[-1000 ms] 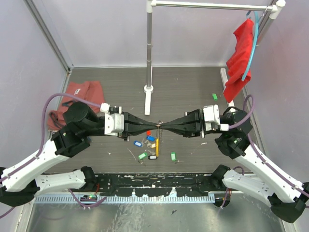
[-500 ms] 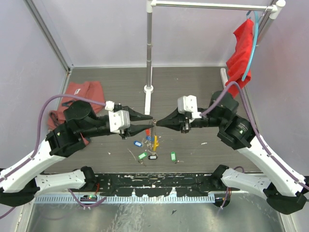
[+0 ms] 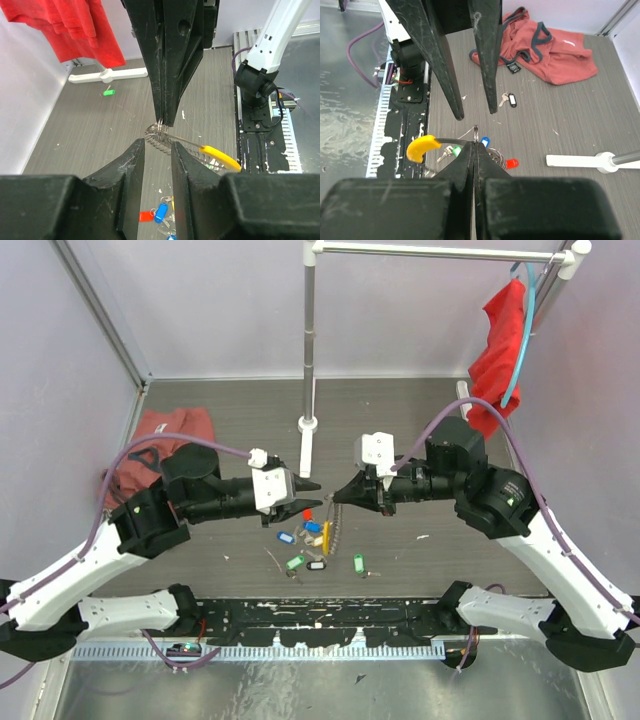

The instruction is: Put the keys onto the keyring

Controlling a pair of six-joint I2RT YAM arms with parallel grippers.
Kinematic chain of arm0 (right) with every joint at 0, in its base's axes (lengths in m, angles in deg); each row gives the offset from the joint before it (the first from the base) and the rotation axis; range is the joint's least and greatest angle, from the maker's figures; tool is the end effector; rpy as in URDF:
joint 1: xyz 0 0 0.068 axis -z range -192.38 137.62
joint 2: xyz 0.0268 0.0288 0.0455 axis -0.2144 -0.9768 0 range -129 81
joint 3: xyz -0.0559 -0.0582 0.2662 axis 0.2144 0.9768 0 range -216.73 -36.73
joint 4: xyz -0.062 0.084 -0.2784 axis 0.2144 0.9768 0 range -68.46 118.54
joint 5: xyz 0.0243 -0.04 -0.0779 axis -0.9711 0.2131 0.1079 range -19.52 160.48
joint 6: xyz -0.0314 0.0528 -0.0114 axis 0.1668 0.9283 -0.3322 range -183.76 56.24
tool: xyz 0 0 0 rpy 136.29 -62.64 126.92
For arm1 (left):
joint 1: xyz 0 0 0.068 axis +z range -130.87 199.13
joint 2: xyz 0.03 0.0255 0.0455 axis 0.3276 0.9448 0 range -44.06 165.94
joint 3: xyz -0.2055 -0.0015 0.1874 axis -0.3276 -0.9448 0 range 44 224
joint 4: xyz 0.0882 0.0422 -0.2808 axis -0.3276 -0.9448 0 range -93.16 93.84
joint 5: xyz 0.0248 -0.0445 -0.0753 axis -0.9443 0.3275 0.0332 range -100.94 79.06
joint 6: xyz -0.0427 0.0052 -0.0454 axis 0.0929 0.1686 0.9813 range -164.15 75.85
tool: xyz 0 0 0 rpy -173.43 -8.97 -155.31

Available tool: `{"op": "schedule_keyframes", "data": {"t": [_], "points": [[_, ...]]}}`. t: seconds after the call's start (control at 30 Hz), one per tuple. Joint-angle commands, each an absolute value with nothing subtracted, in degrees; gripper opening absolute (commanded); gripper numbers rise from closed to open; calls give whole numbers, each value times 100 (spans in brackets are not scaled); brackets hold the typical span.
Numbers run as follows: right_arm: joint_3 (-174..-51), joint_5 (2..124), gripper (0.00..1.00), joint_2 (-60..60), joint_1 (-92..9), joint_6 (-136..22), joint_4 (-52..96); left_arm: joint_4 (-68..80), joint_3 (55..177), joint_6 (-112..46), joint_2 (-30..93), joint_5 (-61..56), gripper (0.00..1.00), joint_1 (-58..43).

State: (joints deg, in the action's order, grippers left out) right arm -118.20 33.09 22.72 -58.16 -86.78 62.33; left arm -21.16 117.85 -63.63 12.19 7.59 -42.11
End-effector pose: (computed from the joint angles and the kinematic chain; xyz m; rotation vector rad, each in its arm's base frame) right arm 0.1337 0.1787 0.4756 -1.4239 1.2681 0.8811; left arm 0.1022 -0.2177 0.4649 1.3195 1.1669 -0.8116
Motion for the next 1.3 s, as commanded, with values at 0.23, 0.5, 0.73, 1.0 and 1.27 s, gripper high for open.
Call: {"op": "schedule_keyframes", "data": {"t": [0.23,0.5,0.73,1.0,1.27], "points": [[-12147,3500,1,2208,-6038,-8922,6654,-1971,11799,-6317,1419,1006,35,-4206],[-12091,3445,1,2300,-6045,-8949,6557,-2428,12023,-6373,1643,1383,35,-4210],[-12032,3384,1,2299,-6047,-8968,6539,-2712,12206,-6469,1781,1394,30,-4205],[-11984,3397,1,2266,-6045,-8995,6553,-2735,12290,-6505,1826,1379,27,-4209],[-11946,3322,1,2253,-6048,-8995,6522,-2738,12309,-6513,1875,1350,24,-4210]]}}
